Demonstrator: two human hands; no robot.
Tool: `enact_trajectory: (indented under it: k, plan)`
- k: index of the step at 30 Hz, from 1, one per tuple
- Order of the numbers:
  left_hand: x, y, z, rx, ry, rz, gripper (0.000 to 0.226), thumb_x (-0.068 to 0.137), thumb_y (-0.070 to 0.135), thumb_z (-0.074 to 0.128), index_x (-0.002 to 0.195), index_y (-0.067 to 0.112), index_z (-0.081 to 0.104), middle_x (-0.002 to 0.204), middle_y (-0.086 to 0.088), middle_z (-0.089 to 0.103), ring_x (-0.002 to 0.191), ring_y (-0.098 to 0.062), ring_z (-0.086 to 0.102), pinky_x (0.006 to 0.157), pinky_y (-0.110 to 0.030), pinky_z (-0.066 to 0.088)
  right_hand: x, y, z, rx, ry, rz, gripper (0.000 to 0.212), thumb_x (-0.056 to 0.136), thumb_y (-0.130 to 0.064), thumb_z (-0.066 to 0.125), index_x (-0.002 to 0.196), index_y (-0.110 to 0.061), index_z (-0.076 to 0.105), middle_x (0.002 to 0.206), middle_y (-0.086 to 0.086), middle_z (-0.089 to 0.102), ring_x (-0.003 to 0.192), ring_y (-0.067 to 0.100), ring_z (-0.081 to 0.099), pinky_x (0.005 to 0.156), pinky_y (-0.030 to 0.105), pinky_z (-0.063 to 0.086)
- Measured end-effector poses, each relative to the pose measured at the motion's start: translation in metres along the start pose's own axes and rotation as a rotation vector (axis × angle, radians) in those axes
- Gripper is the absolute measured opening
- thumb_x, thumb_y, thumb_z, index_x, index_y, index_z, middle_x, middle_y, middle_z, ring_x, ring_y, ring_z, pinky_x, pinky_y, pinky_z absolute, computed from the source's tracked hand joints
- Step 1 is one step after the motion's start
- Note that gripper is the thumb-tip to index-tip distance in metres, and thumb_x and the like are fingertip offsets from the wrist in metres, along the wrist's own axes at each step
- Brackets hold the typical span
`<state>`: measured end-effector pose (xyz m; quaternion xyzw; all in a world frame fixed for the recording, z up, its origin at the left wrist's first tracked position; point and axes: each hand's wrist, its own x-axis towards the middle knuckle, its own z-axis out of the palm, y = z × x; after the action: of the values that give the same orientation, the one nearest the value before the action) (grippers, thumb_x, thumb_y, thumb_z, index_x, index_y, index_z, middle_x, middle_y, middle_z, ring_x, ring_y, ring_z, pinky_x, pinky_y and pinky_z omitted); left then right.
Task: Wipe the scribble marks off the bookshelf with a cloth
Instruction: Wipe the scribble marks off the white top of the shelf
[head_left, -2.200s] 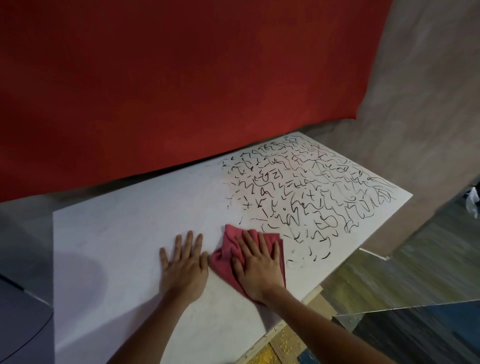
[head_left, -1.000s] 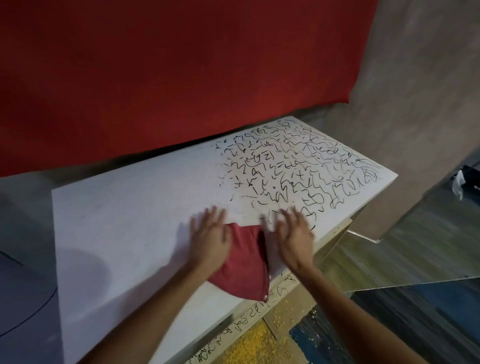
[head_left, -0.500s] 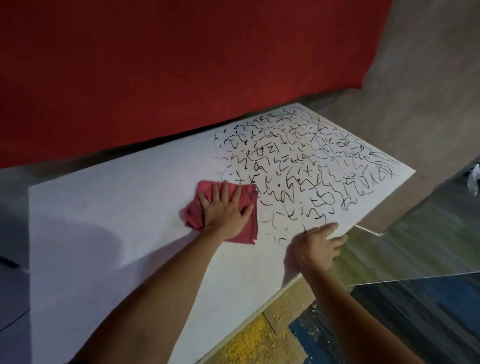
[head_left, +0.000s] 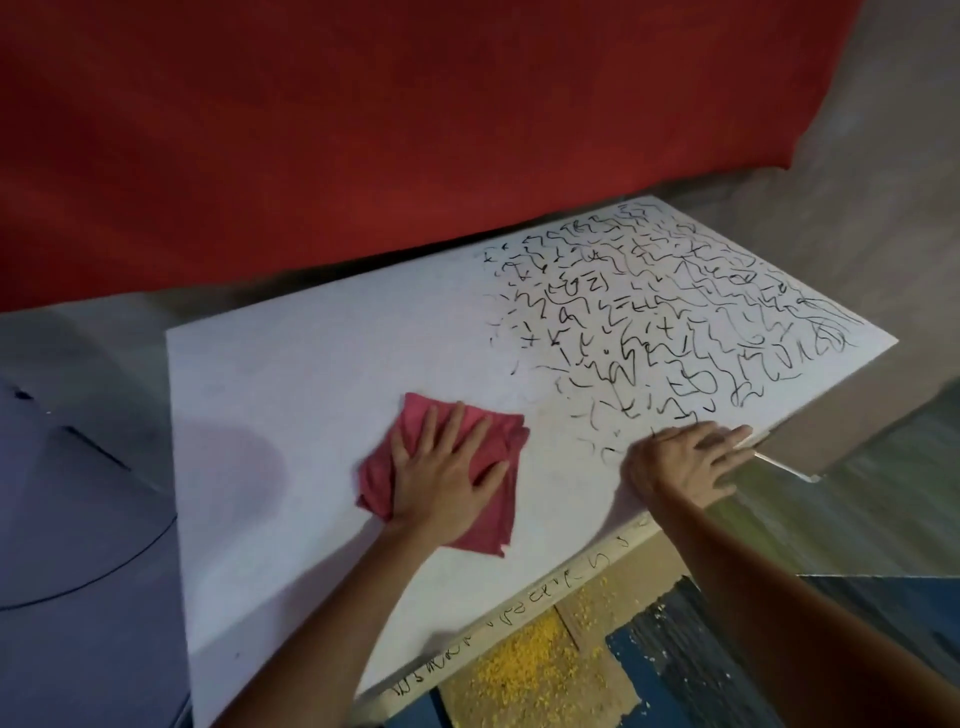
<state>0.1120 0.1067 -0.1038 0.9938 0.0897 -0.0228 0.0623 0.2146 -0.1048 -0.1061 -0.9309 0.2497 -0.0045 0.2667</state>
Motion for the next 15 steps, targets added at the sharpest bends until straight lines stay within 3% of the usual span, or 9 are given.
enact_trajectory:
  k: [4, 8, 12, 15]
  plan:
    - [0.011, -0.088, -0.013, 0.023, -0.022, -0.291, 0.065, 0.093, 0.066, 0.015, 0.152, 0.038, 0.010, 0.161, 0.007, 0.003, 0.148, -0.023, 0.005, 0.114, -0.057, 0.007, -0.001, 0.002, -0.001, -0.039, -0.018, -0.070, 0.068, 0.098, -0.026, 0.037, 0.152, -0.003, 0.003, 0.160, 0.015, -0.005, 0.147, 0.031, -0.007, 0.116, 0.053, 0.005]
    - [0.019, -0.085, -0.014, -0.002, -0.039, -0.384, 0.064, 0.097, 0.059, 0.013, 0.153, 0.032, 0.003, 0.162, 0.000, -0.002, 0.148, -0.029, 0.000, 0.114, -0.061, 0.002, 0.002, 0.001, 0.002, -0.051, -0.026, -0.057, 0.078, 0.091, -0.022, 0.047, 0.151, 0.000, 0.002, 0.159, 0.019, -0.005, 0.146, 0.035, -0.008, 0.117, 0.048, 0.004]
    - [-0.002, -0.034, -0.005, -0.003, -0.029, -0.353, 0.067, 0.093, 0.062, 0.003, 0.153, 0.032, 0.004, 0.162, 0.001, 0.001, 0.148, -0.029, -0.001, 0.112, -0.063, 0.001, 0.001, 0.000, 0.001, -0.031, -0.038, -0.088, 0.078, 0.091, -0.020, 0.045, 0.151, 0.001, 0.000, 0.158, 0.022, -0.009, 0.145, 0.036, -0.012, 0.117, 0.041, -0.004]
    - [-0.036, 0.000, 0.005, 0.026, -0.049, -0.184, 0.084, 0.079, 0.065, -0.015, 0.152, 0.034, 0.012, 0.161, 0.001, 0.007, 0.147, -0.029, 0.007, 0.110, -0.064, 0.004, -0.002, 0.002, 0.000, -0.019, -0.041, -0.117, 0.074, 0.093, -0.019, 0.042, 0.151, 0.001, 0.001, 0.157, 0.023, -0.008, 0.145, 0.037, -0.011, 0.117, 0.041, -0.005]
